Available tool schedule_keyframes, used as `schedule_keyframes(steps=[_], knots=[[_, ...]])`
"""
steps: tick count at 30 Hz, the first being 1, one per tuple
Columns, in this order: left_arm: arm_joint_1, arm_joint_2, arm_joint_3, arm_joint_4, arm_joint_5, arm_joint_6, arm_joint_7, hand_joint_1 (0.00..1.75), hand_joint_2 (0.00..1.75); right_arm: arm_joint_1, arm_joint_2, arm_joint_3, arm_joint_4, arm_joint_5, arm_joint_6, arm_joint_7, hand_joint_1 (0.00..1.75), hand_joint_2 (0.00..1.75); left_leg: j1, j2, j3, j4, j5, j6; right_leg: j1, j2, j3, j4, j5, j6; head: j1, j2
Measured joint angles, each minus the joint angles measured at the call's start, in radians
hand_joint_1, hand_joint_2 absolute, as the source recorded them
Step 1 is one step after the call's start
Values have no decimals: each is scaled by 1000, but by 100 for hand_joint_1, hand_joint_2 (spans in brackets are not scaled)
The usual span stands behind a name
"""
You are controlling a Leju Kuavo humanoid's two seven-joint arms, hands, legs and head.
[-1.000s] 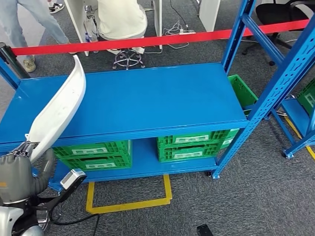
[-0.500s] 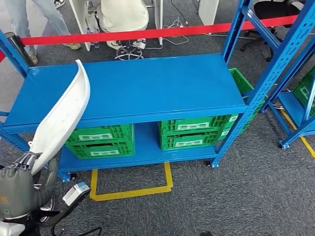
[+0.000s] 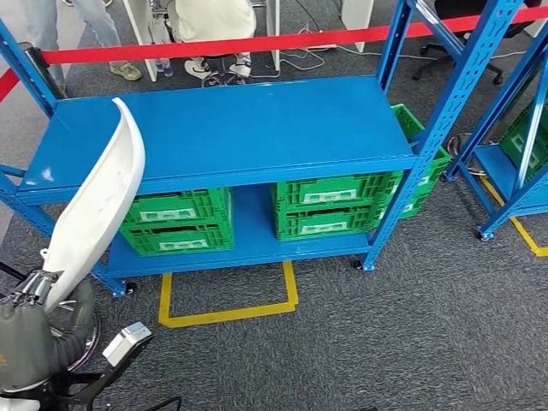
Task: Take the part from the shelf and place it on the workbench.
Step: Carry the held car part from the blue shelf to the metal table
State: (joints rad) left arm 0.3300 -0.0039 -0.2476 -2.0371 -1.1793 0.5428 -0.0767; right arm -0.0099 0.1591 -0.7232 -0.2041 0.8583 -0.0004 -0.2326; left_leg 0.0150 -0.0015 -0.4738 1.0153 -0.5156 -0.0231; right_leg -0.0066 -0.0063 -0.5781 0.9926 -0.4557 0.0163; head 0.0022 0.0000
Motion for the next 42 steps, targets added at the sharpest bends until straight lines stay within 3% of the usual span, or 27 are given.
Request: schedule_keyframes(steps=[1, 3, 4, 5, 7, 8, 9, 11, 13, 15, 17, 19, 21, 23, 24, 25, 26, 28, 30, 31, 33, 34, 36, 38, 39, 40, 42], knots=[[-2, 0, -1, 0, 12, 1, -4, 175, 175, 1, 0, -5, 0, -2, 0, -4, 0, 175, -3, -2, 10, -28, -9, 5, 0, 1, -8, 0, 10, 7, 0, 0], [-6, 0, -1, 2, 34, 1, -12, 175, 175, 6, 0, -14, 0, -7, 0, -11, 0, 175, -6, 0, -5, -40, -3, 20, -4, 2, -25, 2, 23, 21, 0, 0], [-9, -1, -1, 4, 41, 1, -14, 175, 175, 8, 0, -18, 0, -8, 0, -12, 0, 175, -6, 1, -17, -43, 4, 30, -6, 3, -39, 13, 8, 27, 1, 0], [-11, -1, -1, 6, 46, 1, -15, 175, 175, 11, 0, -21, 0, -9, 0, -14, 0, 175, -7, 3, -29, -46, 14, 41, -6, 3, -55, 44, -27, 30, 3, 0], [-13, -3, -1, 10, 51, 1, -17, 175, 175, 14, 0, -26, 0, -10, 0, -18, 0, 175, -13, 6, -55, -46, 35, 55, -5, 4, -91, 161, -128, 29, 6, 0], [-14, -3, -1, 12, 54, 1, -17, 175, 175, 15, 0, -28, 0, -12, -1, -23, 0, 175, -18, 7, -70, -45, 47, 59, -3, 4, -103, 226, -164, 27, 7, 0], [-15, -3, -1, 15, 60, 2, -18, 175, 175, 15, 0, -31, 0, -13, -1, -28, 0, 175, -24, 8, -84, -45, 58, 61, 0, 4, -105, 272, -175, 22, 7, 0], [-16, -3, 0, 20, 79, 4, -22, 175, 175, 15, 0, -35, 0, -14, -3, -36, 0, 175, -34, 10, -111, -43, 78, 65, 9, 5, -62, 270, -132, 9, 6, 0], [-17, -3, 2, 25, 99, 6, -29, 175, 175, 15, -1, -41, 0, -15, -7, -38, 0, 175, -41, 11, -130, -41, 96, 66, 25, 4, 44, 145, -86, -11, 6, 0], [-19, -3, 3, 31, 113, 8, -35, 175, 175, 13, -3, -46, -1, -16, -12, -37, 0, 175, -44, 12, -139, -39, 113, 63, 35, 3, 144, -3, -94, -25, 6, 0], [-21, -3, 4, 35, 118, 10, -39, 175, 175, 13, -4, -49, -2, -16, -14, -36, 0, 175, -44, 14, -147, -40, 132, 57, 37, 3, 172, -67, -105, -28, 6, 0], [-21, -3, 5, 39, 121, 12, -43, 175, 175, 16, -3, -51, -1, -16, -14, -34, 0, 175, -43, 12, -157, -31, 120, 45, 31, 1, 162, -75, -90, -35, 5, 0], [-21, -2, 8, 43, 123, 13, -44, 175, 175, 17, -2, -55, 0, -17, -15, -31, 0, 175, -36, 7, -180, 38, 44, 28, 25, -2, 148, -73, -72, -44, 3, 0], [-21, -2, 10, 46, 131, 15, -46, 175, 175, 17, -3, -57, 0, -18, -16, -31, 0, 175, -23, 7, -215, 174, -45, 13, 23, -3, 122, -60, -57, -46, 2, 0], [-21, -1, 12, 48, 136, 16, -47, 175, 175, 17, -3, -59, 0, -18, -15, -31, 0, 175, -16, 7, -224, 231, -64, 6, 22, -3, 106, -51, -52, -44, 2, 0], [-22, 0, 14, 50, 141, 17, -48, 175, 175, 17, -3, -61, 0, -19, -15, -30, 0, 175, -10, 7, -219, 259, -61, 1, 20, -3, 89, -39, -47, -41, 1, 0], [-23, 0, 17, 52, 146, 18, -49, 175, 175, 17, -3, -62, 0, -20, -14, -30, 0, 175, -5, 7, -197, 249, -41, -4, 17, -3, 72, -28, -43, -37, 1, 0], [-26, 0, 24, 56, 156, 20, -51, 175, 175, 18, -3, -65, 0, -20, -13, -29, 0, 175, 4, 6, -113, 141, -1, -14, 10, -1, 43, -6, -37, -29, 1, 0], [-33, 0, 31, 60, 168, 22, -54, 175, 175, 16, -3, -68, -1, -20, -12, -30, 0, 175, 4, 0, -43, 30, 2, -14, 9, 1, 21, 12, -30, -17, 0, 0], [-37, 0, 35, 63, 175, 22, -56, 175, 175, 16, -3, -70, -1, -20, -11, -30, 0, 175, 2, -2, -32, 3, -4, -10, 9, 3, 12, 17, -24, -9, 0, 0], [-41, 0, 43, 68, 184, 22, -60, 175, 175, 18, -3, -73, -1, -20, -9, -30, 0, 175, -1, -2, -42, -7, 3, 8, 6, 4, -1, 20, -13, 7, 0, 0], [-44, 0, 46, 71, 188, 22, -61, 175, 175, 20, -3, -74, -1, -20, -9, -30, 0, 175, -2, 0, -50, -9, 11, 20, 4, 5, -9, 26, -22, 12, -1, 0], [-48, -2, 52, 76, 191, 22, -63, 175, 175, 23, -3, -76, -1, -20, -8, -31, 0, 175, -2, 3, -73, -14, 33, 43, 1, 5, -38, 84, -89, 19, 2, 0], [-52, -4, 56, 83, 193, 19, -66, 175, 175, 24, -3, -78, -1, -20, -6, -31, 0, 175, -7, 5, -101, -14, 56, 53, 1, 5, -73, 203, -182, 20, 5, 0], [-53, -5, 59, 88, 195, 17, -66, 175, 175, 24, -3, -79, -1, -20, -5, -31, 0, 175, -10, 5, -116, -13, 68, 54, 1, 5, -81, 258, -206, 20, 5, 0], [-55, -6, 61, 93, 197, 15, -67, 175, 175, 24, -3, -80, -1, -20, -5, -31, 0, 175, -13, 5, -131, -13, 80, 55, 2, 5, -77, 288, -204, 19, 5, 0], [-60, -9, 66, 103, 201, 10, -69, 175, 175, 24, -3, -81, -1, -20, -4, -32, 0, 175, -17, 5, -162, -12, 104, 53, 5, 5, -22, 256, -147, 12, 5, 0]])
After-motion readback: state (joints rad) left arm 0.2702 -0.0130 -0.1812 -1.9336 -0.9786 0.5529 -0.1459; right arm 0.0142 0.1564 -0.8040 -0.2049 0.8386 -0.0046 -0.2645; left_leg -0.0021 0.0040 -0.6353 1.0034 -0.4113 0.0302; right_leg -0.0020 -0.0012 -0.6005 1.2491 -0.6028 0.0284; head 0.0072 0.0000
